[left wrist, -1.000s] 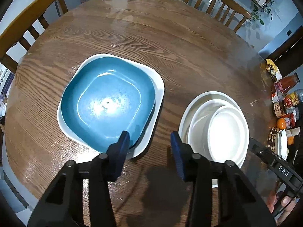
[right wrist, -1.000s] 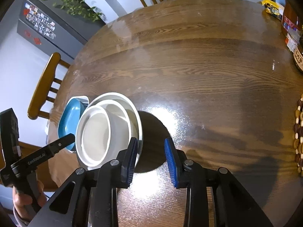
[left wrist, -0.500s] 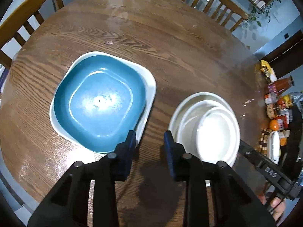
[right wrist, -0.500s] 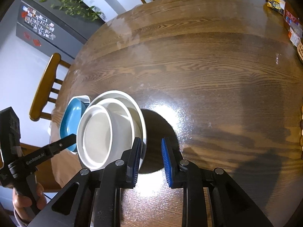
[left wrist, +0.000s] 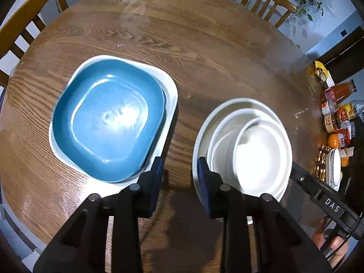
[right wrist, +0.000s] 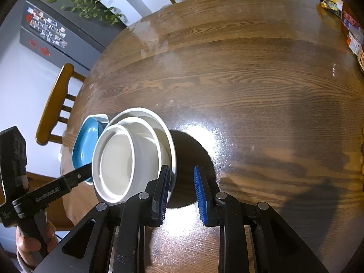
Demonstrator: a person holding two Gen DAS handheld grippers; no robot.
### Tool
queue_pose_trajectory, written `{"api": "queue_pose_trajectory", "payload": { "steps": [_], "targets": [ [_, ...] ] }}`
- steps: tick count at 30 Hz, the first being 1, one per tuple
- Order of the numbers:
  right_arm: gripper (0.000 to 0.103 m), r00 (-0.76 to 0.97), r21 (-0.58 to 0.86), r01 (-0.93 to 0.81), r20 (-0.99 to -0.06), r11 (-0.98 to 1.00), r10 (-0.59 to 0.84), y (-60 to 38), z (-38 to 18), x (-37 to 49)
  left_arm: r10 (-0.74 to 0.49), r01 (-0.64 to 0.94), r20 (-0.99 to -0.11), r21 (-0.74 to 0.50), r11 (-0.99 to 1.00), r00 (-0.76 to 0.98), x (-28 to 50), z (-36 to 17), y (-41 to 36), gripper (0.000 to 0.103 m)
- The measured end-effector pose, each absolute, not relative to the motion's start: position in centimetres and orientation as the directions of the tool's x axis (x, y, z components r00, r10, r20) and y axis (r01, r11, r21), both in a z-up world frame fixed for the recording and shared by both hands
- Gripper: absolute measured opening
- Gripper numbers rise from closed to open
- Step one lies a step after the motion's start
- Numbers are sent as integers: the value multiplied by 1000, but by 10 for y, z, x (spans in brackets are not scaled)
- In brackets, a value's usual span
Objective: Organize plates and bowls
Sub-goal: 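Lift the nested bowl stack with both tools over the teal dish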
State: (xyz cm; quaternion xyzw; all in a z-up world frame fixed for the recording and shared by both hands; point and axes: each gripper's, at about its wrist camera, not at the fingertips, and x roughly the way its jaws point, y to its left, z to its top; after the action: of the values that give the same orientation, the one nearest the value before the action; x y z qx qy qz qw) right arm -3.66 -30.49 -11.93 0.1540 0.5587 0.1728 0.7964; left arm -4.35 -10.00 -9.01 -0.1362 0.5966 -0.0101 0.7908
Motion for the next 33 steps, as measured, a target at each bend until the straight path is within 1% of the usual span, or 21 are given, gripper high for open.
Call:
{"api": "queue_pose_trajectory", "payload": {
  "steps": [5, 9, 10, 12, 14, 16, 19, 27, 29, 30, 33],
  "targets": [
    [25, 315, 436, -105, -838, 894, 446, -304, -122, -35, -176, -147, -943, -224, 964, 283, -42, -97, -106, 26],
    [25, 313, 436, -103, -839, 894, 445, -300, -125, -33, -162, -122, -940, -206, 971, 301, -42, -101, -117, 15],
    [22, 313, 440, -105, -837, 892, 449, -300, -125, -33, -158, -116, -938, -202, 973, 307, -42, -102, -120, 13],
    [20, 314, 447, -109, -832, 888, 457, -299, -125, -34, -154, -108, -936, -197, 974, 317, -40, -104, -122, 12],
    [19, 317, 447, -111, -830, 887, 458, -298, -125, -34, -148, -94, -932, -189, 977, 331, -39, -107, -127, 10],
    [18, 320, 447, -113, -829, 887, 459, -297, -125, -35, -145, -81, -930, -182, 980, 339, -38, -106, -132, 6],
    [18, 325, 446, -115, -828, 888, 458, -296, -124, -36, -128, -58, -926, -159, 986, 356, -34, -103, -141, 4],
    [18, 338, 445, -111, -824, 889, 454, -294, -124, -40, -116, -25, -919, -135, 991, 378, -30, -104, -147, 3],
    [16, 338, 450, -108, -822, 887, 458, -295, -124, -41, -113, -12, -916, -128, 992, 385, -33, -103, -144, 3],
    [13, 339, 454, -107, -820, 885, 462, -294, -124, -42, -110, -6, -915, -122, 993, 389, -33, -103, -144, 3],
    [11, 348, 441, -107, -823, 891, 449, -292, -123, -44, -107, 11, -912, -111, 994, 397, -38, -102, -139, 3]
  ]
}}
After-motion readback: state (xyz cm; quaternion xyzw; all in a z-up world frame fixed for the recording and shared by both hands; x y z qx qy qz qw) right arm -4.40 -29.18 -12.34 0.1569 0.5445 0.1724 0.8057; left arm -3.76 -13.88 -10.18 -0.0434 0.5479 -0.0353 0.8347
